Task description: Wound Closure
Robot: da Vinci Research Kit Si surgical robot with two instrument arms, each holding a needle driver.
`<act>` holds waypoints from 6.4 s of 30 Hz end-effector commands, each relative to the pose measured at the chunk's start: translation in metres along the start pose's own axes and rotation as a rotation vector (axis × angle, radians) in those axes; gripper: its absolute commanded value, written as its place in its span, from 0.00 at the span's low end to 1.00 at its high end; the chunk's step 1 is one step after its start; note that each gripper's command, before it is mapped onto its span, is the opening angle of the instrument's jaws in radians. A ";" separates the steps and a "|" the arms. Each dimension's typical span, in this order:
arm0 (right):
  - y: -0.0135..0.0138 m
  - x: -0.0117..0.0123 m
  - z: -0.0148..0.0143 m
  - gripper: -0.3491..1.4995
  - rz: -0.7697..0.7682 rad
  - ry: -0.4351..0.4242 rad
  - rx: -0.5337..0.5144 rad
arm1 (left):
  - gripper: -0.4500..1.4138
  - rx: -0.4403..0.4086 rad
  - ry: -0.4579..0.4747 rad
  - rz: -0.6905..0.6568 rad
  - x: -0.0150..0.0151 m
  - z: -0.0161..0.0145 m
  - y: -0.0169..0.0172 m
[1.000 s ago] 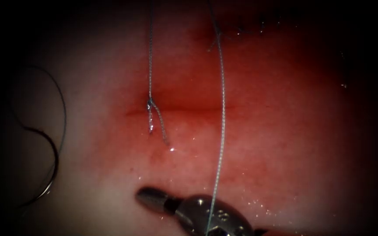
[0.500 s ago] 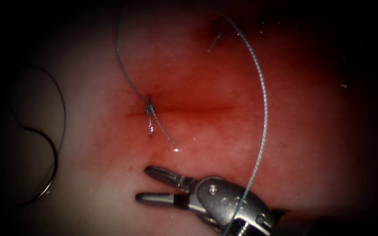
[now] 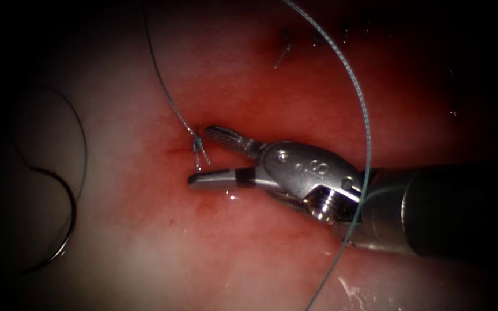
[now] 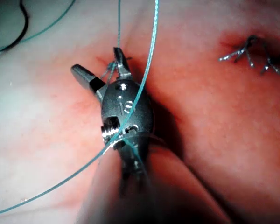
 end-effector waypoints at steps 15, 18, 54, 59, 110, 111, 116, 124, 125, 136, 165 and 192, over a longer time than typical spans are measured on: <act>0.0013 -0.0010 0.0067 0.98 -0.008 0.005 -0.046 | 0.00 -0.003 0.026 -0.036 0.0043 -0.0001 -0.0001; 0.0014 -0.0008 0.0073 0.98 -0.008 0.006 -0.049 | 0.00 -0.003 0.026 -0.042 0.0044 -0.0001 0.0000; 0.0021 0.0007 0.0010 0.98 -0.051 0.084 -0.026 | 0.00 -0.002 0.045 0.015 0.0090 0.0008 0.0021; 0.0043 0.0004 -0.0046 0.99 -0.145 0.032 -0.052 | 0.00 0.003 0.066 0.027 0.0107 0.0016 0.0022; 0.0021 0.0089 -0.0172 0.49 -0.369 -0.199 0.077 | 0.57 0.090 -0.063 0.114 0.0050 0.0198 -0.0009; 0.0022 0.0088 -0.0171 0.52 -0.360 -0.191 0.109 | 0.56 0.069 -0.061 0.123 0.0051 0.0191 0.0002; 0.0030 0.0086 -0.0164 0.86 -0.369 -0.175 0.136 | 0.52 -0.016 -0.127 0.128 0.0043 0.0132 0.0084; 0.0028 0.0077 -0.0148 0.87 -0.376 -0.181 0.101 | 0.47 -0.064 -0.325 0.137 0.0001 0.0065 0.0203; 0.0027 0.0077 -0.0148 0.87 -0.377 -0.184 0.102 | 0.47 -0.071 -0.338 0.141 0.0000 0.0065 0.0209; 0.0017 0.0067 -0.0136 0.86 -0.393 -0.209 0.098 | 0.48 -0.061 -0.518 0.150 -0.0032 0.0094 0.0246; 0.0013 0.0041 -0.0117 0.81 -0.424 -0.238 0.092 | 0.00 -0.079 -0.559 0.170 -0.0034 0.0087 0.0249; -0.0032 -0.0013 0.0029 0.85 -0.756 0.140 0.273 | 0.00 -0.082 -0.567 0.188 -0.0008 0.0045 0.0226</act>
